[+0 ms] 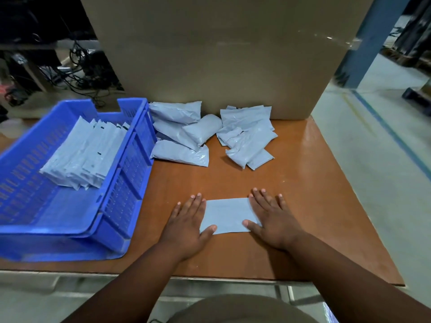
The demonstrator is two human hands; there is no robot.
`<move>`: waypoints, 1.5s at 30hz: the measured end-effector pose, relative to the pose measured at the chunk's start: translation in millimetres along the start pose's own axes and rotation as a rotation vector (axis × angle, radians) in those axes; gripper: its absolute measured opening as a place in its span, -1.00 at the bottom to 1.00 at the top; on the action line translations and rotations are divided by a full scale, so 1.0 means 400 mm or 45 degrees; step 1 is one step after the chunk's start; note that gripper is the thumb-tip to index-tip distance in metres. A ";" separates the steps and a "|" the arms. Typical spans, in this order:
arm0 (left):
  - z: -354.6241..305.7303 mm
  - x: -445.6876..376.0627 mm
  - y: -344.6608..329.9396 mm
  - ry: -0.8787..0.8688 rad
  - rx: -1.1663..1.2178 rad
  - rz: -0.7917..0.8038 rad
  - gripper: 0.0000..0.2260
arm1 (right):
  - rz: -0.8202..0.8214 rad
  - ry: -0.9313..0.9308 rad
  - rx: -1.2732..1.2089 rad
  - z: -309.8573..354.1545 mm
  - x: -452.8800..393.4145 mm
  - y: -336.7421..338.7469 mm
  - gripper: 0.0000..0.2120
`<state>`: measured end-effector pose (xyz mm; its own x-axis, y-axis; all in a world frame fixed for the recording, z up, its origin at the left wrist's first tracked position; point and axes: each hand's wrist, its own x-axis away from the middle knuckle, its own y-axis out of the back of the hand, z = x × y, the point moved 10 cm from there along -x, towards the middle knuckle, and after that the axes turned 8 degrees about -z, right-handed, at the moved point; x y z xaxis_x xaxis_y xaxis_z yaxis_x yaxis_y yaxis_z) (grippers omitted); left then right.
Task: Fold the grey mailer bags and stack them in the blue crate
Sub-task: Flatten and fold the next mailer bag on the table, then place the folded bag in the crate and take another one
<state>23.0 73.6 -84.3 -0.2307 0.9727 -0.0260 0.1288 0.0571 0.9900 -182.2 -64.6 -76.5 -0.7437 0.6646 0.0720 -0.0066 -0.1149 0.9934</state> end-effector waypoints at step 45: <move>0.573 0.000 0.897 0.725 0.155 -0.678 -0.80 | -0.648 0.846 0.075 0.875 -0.732 0.897 -0.92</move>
<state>290.4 145.5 239.2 -0.7451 0.5447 -0.3848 -0.0408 0.5387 0.8415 267.0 -42.0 290.3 -0.8987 0.0492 -0.4357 -0.4266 0.1319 0.8948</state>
